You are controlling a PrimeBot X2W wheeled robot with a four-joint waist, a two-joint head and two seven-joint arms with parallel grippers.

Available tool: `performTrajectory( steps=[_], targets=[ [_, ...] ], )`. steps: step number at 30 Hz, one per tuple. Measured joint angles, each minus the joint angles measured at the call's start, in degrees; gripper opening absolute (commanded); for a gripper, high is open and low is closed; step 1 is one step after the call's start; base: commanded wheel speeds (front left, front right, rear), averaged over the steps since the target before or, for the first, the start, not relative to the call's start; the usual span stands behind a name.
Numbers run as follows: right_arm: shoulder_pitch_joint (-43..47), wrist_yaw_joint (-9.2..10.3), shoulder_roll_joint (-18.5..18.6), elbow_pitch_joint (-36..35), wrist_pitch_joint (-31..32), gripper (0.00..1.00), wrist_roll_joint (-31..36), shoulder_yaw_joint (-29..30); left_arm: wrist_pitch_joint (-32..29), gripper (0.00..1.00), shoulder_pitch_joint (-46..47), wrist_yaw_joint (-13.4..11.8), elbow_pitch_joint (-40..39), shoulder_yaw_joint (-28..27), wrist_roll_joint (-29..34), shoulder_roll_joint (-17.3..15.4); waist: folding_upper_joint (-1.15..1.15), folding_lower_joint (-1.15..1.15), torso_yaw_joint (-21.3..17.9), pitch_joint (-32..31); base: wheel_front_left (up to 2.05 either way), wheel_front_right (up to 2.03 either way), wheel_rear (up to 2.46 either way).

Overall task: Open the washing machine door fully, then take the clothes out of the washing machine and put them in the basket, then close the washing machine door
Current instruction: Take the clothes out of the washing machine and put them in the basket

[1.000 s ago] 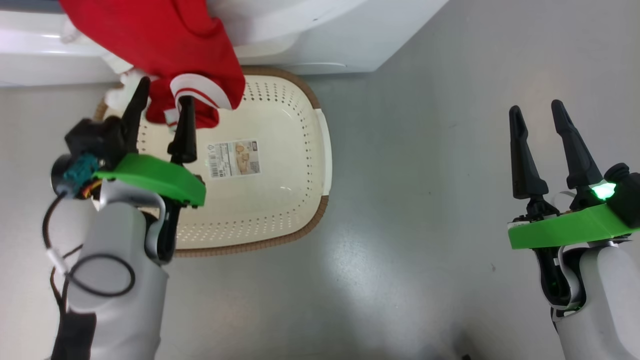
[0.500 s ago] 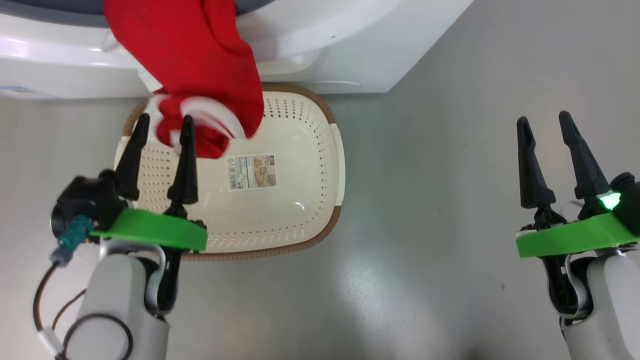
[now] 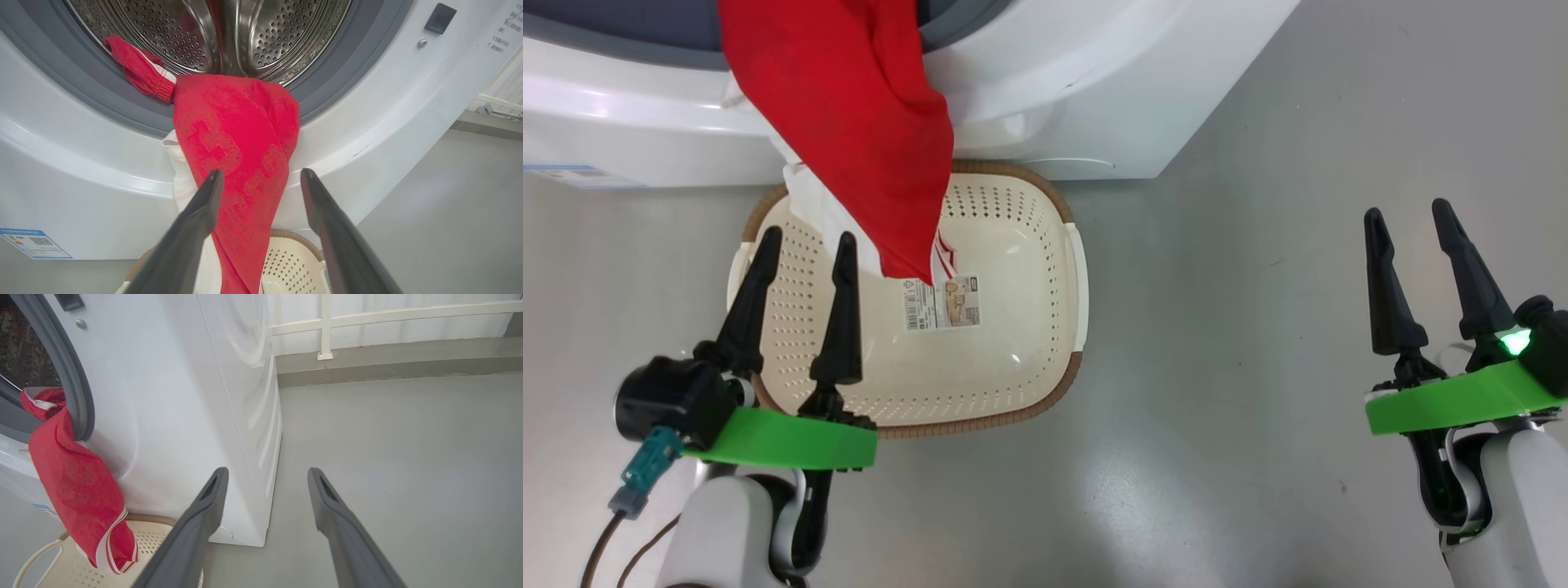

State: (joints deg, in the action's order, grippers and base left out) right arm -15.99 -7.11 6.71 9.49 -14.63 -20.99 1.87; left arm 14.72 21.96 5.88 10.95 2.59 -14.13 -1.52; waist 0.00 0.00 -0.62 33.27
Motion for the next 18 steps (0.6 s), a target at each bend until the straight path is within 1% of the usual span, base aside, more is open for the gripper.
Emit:
performTrajectory(
  steps=[11, 15, 18],
  targets=[
    [0.66, 0.00, -0.05, -0.10, 0.00, 1.00, 0.00, 0.23, 0.00, 1.00, 1.37, -0.04, -0.26, 0.73, 0.01, -0.04, 0.00, 0.00, 0.33, 0.33, 0.00, 0.00, 0.00],
    [0.62, 0.00, -0.09, -0.13, 0.00, 1.00, 0.00, 0.24, 0.01, 1.00, 6.80, 0.22, 1.33, 0.14, 0.54, -0.04, 0.00, 0.00, 0.74, 1.01, 0.00, 0.00, 0.00],
    [0.53, 0.00, -0.12, -0.13, 0.00, 1.00, 0.00, 0.15, 0.01, 1.00, 11.91, 0.71, 4.95, 0.24, 0.52, -0.73, 0.00, 0.00, 0.87, 1.52, 0.00, 0.00, 0.00]
  ],
)
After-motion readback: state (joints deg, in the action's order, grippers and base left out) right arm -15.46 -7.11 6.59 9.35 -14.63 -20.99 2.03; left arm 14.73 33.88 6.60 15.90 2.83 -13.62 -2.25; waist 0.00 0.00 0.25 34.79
